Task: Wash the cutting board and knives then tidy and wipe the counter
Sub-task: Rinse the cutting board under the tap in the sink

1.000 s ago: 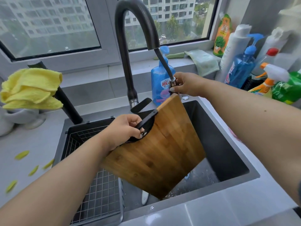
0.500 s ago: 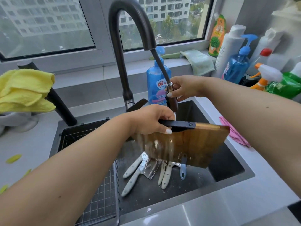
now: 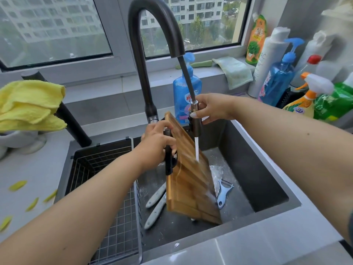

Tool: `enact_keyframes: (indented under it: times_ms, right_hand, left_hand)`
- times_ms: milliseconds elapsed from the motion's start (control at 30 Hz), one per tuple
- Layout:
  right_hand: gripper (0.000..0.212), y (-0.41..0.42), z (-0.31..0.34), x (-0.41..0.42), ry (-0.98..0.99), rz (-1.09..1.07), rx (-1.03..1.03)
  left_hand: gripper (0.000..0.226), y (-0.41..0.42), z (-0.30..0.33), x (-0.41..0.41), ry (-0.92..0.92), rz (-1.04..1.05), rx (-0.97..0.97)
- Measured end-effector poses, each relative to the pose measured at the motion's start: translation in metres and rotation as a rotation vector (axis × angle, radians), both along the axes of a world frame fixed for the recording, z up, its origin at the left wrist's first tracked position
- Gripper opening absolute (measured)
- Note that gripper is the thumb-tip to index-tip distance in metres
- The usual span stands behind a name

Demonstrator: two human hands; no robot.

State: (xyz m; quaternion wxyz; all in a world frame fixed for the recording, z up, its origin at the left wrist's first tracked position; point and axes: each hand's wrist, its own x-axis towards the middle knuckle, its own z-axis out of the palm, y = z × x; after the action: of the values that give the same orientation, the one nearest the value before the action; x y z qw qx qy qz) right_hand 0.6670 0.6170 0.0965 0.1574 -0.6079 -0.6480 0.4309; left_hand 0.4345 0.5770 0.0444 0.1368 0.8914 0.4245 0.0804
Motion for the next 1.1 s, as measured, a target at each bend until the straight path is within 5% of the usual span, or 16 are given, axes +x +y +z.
enact_keyframes:
  times_ms: [233,533,767,967,1100]
  right_hand:
    - [0.051,-0.001,-0.004,-0.005,0.038,-0.019,-0.031]
    - [0.043,-0.006,-0.007,-0.010,0.080,-0.038,-0.033]
    - [0.036,-0.013,-0.022,-0.032,0.297,-0.067,-0.068]
    - [0.032,-0.015,-0.017,-0.049,0.280,-0.082,-0.070]
    - [0.035,-0.017,-0.018,-0.071,0.390,-0.079,-0.114]
  left_hand:
    - [0.025,-0.009,-0.004,-0.010,-0.060,0.183,-0.145]
    - [0.041,-0.012,0.006,-0.016,-0.767,0.615,-0.827]
    - [0.020,-0.017,-0.002,-0.026,-1.033,0.785,-0.939]
    - [0.052,-0.019,-0.028,-0.054,-1.157,0.966,-1.030]
    - [0.053,-0.027,-0.038,-0.066,-1.185,1.019,-1.112]
